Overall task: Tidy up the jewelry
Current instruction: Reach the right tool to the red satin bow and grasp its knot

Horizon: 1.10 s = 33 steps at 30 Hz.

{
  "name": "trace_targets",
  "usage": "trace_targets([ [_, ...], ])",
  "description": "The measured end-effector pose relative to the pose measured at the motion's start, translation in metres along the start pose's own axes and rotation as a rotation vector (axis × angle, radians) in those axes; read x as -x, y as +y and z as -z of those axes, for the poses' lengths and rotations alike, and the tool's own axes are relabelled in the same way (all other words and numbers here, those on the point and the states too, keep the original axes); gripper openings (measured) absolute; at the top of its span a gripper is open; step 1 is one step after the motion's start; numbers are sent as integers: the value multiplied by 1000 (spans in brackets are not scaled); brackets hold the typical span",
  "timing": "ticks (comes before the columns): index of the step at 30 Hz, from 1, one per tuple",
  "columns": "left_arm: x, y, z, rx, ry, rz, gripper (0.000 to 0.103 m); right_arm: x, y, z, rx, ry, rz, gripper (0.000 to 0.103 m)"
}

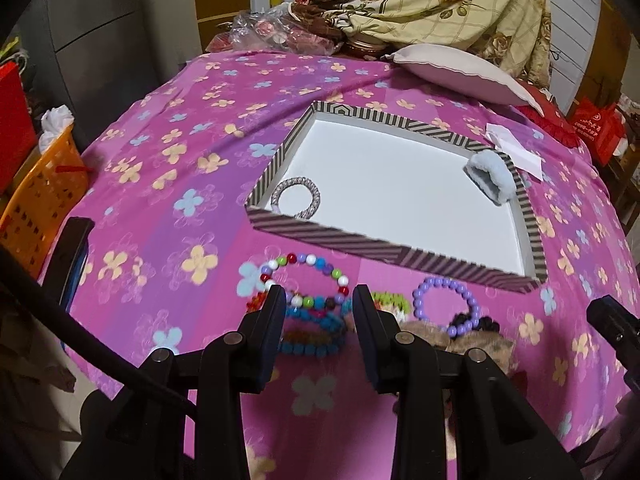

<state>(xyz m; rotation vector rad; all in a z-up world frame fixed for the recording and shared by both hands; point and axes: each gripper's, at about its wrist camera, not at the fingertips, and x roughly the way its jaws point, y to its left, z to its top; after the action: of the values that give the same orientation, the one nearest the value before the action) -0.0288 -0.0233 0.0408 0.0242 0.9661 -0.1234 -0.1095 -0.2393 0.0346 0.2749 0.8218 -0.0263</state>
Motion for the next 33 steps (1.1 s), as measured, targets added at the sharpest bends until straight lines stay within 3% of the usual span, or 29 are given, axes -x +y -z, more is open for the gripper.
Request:
trace_targets([
  [6,8,6,16,-5,-1,-3,49,8,2,22,9,11,-27,73],
  [19,2,14,43,35,81,74,49,2,7,56,54,64,-37,73],
  [33,-7,9,43,40,133,130,49,-26,43,84,256,167,-55,73],
])
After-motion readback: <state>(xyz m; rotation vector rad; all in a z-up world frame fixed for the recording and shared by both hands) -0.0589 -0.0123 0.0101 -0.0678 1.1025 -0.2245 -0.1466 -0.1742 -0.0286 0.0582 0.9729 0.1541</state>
